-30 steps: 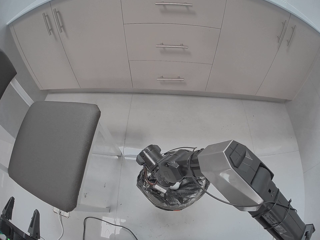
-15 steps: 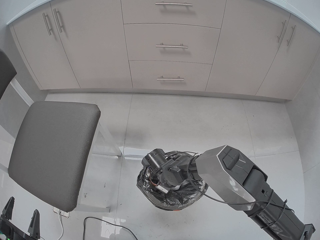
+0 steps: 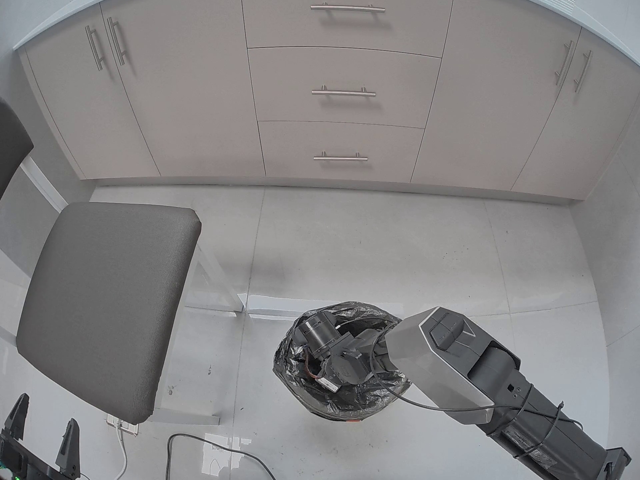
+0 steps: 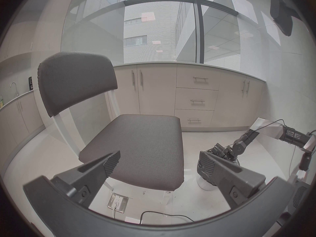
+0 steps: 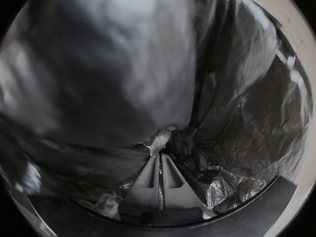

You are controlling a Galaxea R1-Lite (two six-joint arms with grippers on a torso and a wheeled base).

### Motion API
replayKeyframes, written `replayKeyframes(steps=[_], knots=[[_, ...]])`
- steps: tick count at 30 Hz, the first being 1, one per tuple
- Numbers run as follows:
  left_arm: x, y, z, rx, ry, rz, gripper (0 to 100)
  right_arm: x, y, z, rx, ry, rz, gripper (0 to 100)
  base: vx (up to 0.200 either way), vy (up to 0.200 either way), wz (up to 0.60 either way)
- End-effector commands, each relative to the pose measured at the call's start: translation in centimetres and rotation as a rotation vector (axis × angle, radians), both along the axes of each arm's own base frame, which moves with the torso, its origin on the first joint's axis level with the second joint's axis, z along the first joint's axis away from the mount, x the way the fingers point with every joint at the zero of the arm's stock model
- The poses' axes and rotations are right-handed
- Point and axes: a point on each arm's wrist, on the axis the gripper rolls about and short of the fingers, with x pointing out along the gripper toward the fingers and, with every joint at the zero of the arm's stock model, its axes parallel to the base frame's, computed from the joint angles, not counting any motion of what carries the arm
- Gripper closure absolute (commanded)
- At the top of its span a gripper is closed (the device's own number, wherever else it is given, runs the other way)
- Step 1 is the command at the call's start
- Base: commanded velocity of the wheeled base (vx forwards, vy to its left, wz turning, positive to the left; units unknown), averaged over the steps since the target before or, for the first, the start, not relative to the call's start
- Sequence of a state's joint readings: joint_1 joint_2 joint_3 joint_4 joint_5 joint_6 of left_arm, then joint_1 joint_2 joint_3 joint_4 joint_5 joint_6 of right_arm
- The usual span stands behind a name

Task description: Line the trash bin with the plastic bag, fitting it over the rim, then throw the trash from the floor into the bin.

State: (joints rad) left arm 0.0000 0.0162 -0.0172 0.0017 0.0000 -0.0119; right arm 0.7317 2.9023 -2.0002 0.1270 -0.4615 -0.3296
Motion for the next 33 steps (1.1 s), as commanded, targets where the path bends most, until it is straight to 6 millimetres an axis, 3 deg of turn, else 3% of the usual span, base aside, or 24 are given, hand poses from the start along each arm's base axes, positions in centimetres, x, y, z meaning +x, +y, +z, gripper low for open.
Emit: replayKeyframes(steps=[1,10,19,28,33], knots=[[0.0,0.0,-0.5,0.000,0.004,0.000,0,0.4,-1.0,-1.9,-0.010,0.016,-0.020,100,0.000,0.000,0.00],[0.0,0.0,-0.5,0.000,0.004,0.000,0,1.7,-1.8,-1.5,0.023,-0.020,-0.051,100,0.000,0.000,0.00],[0.0,0.0,-0.5,0.000,0.004,0.000,0,2.2,-1.7,0.7,0.059,-0.060,-0.064,100,0.000,0.000,0.00],[0.0,0.0,-0.5,0.000,0.004,0.000,0,2.6,-2.6,-2.1,0.050,-0.056,-0.080,100,0.000,0.000,0.00],[0.0,0.0,-0.5,0.000,0.004,0.000,0,2.6,-2.6,-2.1,0.043,-0.065,-0.086,100,0.000,0.000,0.00]])
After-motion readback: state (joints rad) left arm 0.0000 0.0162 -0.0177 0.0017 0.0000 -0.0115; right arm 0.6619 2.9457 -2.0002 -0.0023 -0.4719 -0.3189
